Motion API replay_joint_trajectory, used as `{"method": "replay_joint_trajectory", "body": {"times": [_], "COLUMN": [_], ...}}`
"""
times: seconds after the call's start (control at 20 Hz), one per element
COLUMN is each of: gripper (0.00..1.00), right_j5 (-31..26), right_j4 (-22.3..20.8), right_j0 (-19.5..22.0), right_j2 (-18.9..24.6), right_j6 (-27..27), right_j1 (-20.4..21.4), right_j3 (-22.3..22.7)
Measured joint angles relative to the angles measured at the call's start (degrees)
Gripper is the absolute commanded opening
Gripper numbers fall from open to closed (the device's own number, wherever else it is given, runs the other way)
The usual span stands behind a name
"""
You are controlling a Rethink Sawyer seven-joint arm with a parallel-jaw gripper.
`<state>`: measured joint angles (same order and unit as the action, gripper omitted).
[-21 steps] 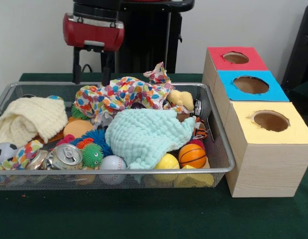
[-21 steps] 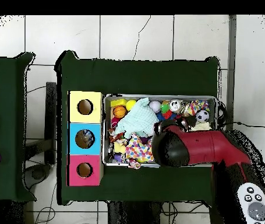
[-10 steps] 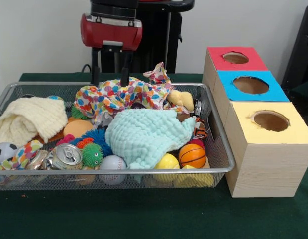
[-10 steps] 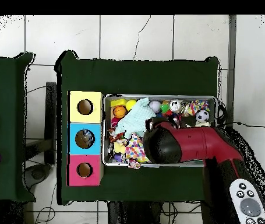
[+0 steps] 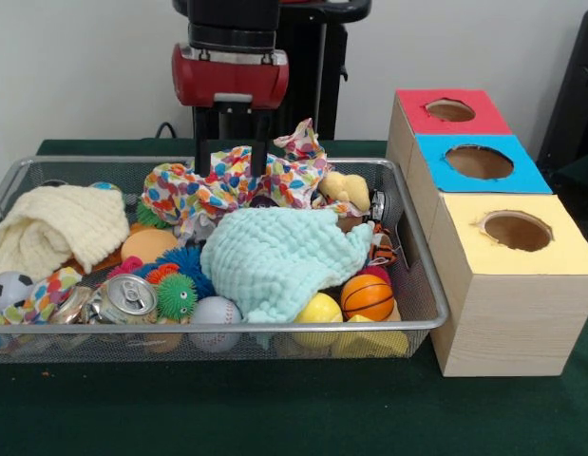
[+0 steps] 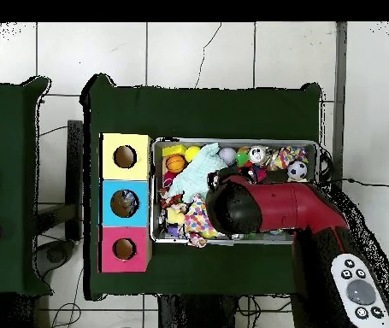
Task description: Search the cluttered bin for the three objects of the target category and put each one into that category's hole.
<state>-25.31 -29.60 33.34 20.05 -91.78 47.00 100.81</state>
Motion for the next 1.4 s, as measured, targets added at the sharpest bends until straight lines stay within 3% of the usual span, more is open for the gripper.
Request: {"method": "replay_joint_trajectory", "body": {"times": [0.55,1.0,1.15,1.4], "gripper": [1.0,1.0,1.0,1.0], "right_j5": [2.29,8.43,11.21,18.02], "right_j4": [-0.01,-0.06,-0.05,-0.02], "right_j0": [-0.78,-4.11,-5.21,-9.62], "right_j2": [-0.21,-2.15,-3.49,-9.3], "right_j6": [0.0,-0.01,-0.01,-0.01], "right_j1": [-5.32,-8.96,-10.43,-15.58], "right_j3": [-0.12,-0.18,-0.38,-2.8]}}
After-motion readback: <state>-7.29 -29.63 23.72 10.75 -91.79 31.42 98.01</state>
